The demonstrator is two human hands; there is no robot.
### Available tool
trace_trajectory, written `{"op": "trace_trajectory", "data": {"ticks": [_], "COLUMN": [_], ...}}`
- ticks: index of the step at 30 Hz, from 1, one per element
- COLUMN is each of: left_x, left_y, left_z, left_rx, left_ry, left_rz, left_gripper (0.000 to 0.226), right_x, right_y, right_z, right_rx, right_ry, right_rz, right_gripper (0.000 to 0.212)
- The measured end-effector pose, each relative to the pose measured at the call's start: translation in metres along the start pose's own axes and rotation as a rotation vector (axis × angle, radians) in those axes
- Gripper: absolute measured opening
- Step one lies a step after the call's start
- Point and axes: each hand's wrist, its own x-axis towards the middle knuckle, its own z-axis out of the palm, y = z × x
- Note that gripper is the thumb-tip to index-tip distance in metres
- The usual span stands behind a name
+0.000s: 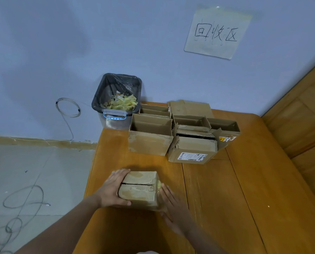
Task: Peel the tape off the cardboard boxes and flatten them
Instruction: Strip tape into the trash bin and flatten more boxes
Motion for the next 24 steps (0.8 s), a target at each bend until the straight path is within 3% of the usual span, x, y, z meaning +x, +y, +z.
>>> {"op": "trace_trajectory", "data": {"ticks": [4,11,24], "left_x": [-0.003,0.000,-0.003], "left_y": [-0.007,-0.003,-0.003], "left_z": [-0.001,0.000,0.002], "left_rx": [-0.048,-0.027,-0.018], "left_ry": [0.047,0.056,0.055], "left_rz": [-0.032,-0.040,-0.033], "left_gripper": [0.121,0.123,0.122], "right_x": [-0.007,0.010,0.020], "right_y": [0.011,0.002,0.000], "right_z": [0.011,-0.005,0.007], "right_rx": [0.071,0.216,0.236], "right_ry": [-0.096,0.067,-0.044], "right_rz": [0.029,0.081,0.080], "right_gripper": [0.081,0.070,0.071]}}
